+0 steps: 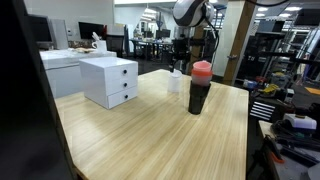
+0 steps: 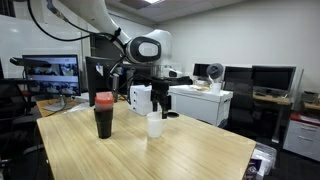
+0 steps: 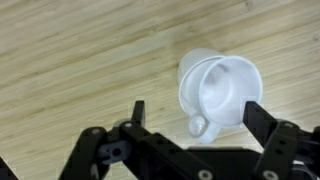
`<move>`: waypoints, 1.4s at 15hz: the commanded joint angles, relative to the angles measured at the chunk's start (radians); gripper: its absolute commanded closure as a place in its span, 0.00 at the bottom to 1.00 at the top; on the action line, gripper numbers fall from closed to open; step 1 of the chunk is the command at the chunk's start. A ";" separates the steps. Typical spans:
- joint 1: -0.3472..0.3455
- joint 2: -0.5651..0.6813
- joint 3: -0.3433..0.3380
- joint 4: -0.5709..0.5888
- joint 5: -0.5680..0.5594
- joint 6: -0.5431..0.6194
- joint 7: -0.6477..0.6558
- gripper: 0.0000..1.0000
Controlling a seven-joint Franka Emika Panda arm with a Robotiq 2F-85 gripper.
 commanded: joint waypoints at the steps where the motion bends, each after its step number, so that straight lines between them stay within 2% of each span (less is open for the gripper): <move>1: -0.010 0.025 0.006 0.022 -0.011 -0.021 0.021 0.00; 5: -0.009 0.039 0.005 0.034 -0.016 -0.028 0.028 0.00; 15: -0.010 0.026 -0.013 0.043 -0.030 -0.134 0.072 0.00; 21: -0.016 -0.006 -0.017 0.027 -0.018 -0.122 0.052 0.00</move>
